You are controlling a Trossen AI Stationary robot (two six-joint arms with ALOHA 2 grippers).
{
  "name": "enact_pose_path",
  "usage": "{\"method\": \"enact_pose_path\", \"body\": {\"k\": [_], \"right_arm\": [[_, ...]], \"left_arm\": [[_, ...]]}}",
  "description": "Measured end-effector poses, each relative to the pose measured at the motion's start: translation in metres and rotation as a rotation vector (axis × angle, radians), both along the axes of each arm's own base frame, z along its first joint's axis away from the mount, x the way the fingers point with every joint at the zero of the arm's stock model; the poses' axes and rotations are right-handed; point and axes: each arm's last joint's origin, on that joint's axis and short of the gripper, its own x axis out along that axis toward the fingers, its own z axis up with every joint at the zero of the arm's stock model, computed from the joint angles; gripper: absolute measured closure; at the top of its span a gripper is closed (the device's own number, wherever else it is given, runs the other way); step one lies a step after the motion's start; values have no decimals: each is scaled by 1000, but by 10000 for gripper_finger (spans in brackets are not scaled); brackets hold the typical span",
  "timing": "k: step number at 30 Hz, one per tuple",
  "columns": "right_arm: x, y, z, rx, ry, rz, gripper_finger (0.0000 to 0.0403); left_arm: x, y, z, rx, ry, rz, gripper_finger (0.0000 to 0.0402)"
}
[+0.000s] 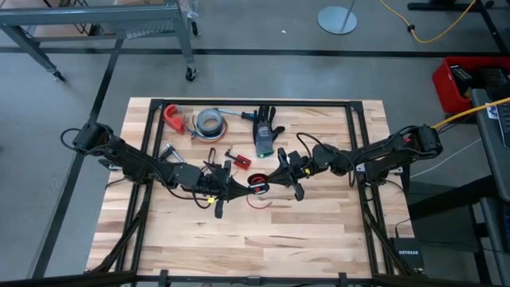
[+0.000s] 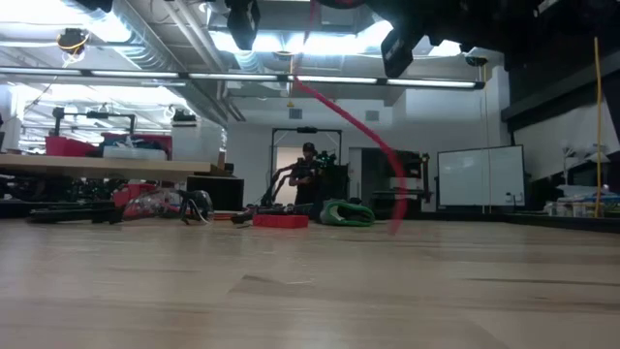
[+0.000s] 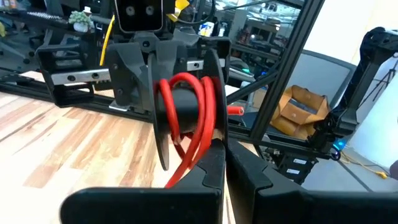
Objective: Coil cords
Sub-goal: Uncoil the orange wire from the black spool
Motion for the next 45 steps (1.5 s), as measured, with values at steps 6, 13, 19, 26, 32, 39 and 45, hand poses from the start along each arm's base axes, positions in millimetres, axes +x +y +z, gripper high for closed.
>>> {"method": "enact_pose_path", "body": {"k": [6, 13, 19, 26, 32, 39, 45], "right_arm": [[0, 0, 0, 1, 4, 1, 397], [-2, 0, 2, 1, -2, 2, 399], [-8, -2, 14, 1, -45, 25, 400], [-18, -14, 23, -44, -33, -23, 401], [-25, -22, 28, -48, -8, -53, 402], [-25, -21, 26, -49, 20, -50, 402], [-25, -21, 25, -50, 38, -49, 403]], "left_arm": [[0, 0, 1, -76, 7, 3, 393], [-4, 1, 2, -129, 42, 5, 377], [-15, 5, 11, -139, 77, 13, 371], [-20, 6, 14, -175, 107, 17, 370], [-20, 7, 3, -122, 191, 45, 370], [-13, 10, -7, 36, 200, 187, 370], [-7, 12, -18, 13, 231, 215, 370]]}}
